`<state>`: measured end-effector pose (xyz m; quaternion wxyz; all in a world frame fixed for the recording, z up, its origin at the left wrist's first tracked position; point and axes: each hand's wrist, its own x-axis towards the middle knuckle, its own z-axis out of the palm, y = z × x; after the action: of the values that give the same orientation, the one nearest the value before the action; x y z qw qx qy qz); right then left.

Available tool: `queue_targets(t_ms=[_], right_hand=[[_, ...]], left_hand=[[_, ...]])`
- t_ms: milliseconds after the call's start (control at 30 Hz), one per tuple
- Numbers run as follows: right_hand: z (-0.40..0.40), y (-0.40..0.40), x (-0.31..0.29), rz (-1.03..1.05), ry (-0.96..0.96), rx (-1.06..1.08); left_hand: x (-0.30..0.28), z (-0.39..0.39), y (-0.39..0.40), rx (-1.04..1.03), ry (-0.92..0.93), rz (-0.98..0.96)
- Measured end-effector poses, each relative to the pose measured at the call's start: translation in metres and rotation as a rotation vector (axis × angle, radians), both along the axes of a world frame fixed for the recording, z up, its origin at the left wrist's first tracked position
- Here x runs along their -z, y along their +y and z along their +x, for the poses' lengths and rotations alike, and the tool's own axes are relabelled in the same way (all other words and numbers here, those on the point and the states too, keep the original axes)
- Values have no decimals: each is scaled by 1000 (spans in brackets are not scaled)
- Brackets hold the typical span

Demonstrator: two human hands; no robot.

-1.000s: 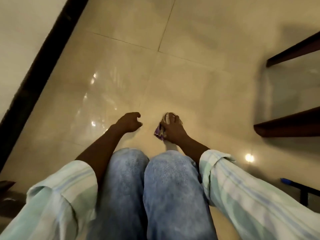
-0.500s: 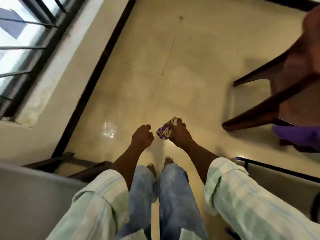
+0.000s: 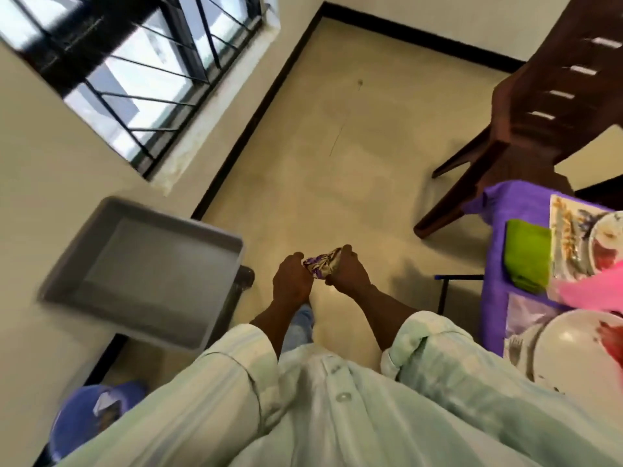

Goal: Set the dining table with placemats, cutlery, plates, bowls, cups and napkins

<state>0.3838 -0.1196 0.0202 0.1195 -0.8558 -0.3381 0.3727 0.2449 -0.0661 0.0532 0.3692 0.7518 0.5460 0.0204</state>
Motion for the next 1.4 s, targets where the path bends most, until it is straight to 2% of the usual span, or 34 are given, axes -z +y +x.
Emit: queue_targets(t_ms=[133, 233, 400, 533, 633, 833, 1000, 1067, 1133, 1267, 1400], right_hand=[[-61, -64, -11, 96, 20, 59], [-113, -110, -42, 123, 41, 59], [-188, -153, -71, 165, 217, 142], [-247, -166, -60, 137, 364, 203], [-299, -164, -63, 111, 357, 145], [-436, -157, -41, 25, 660, 64], [-570, -130, -21, -78, 822, 186], [-617, -120, -9, -123, 845, 183], [-656, -114, -22, -151, 832, 202], [-720, -101, -27, -79, 894, 365], [-758, -79, -16, -43, 941, 391]], left_hand=[[-11, -67, -69, -107, -24, 11], [-23, -122, -121, -127, -14, 49], [-32, -198, -172, -232, -9, 61], [-34, -260, -193, -320, 27, 42], [-35, -315, -199, -375, 62, 44], [-20, -467, -207, -460, 116, 0], [-4, -600, -185, -419, 193, -83], [2, -646, -173, -436, 201, -123], [2, -682, -161, -425, 201, -115], [-4, -746, -143, -497, 173, -78], [-13, -790, -138, -621, 137, -95]])
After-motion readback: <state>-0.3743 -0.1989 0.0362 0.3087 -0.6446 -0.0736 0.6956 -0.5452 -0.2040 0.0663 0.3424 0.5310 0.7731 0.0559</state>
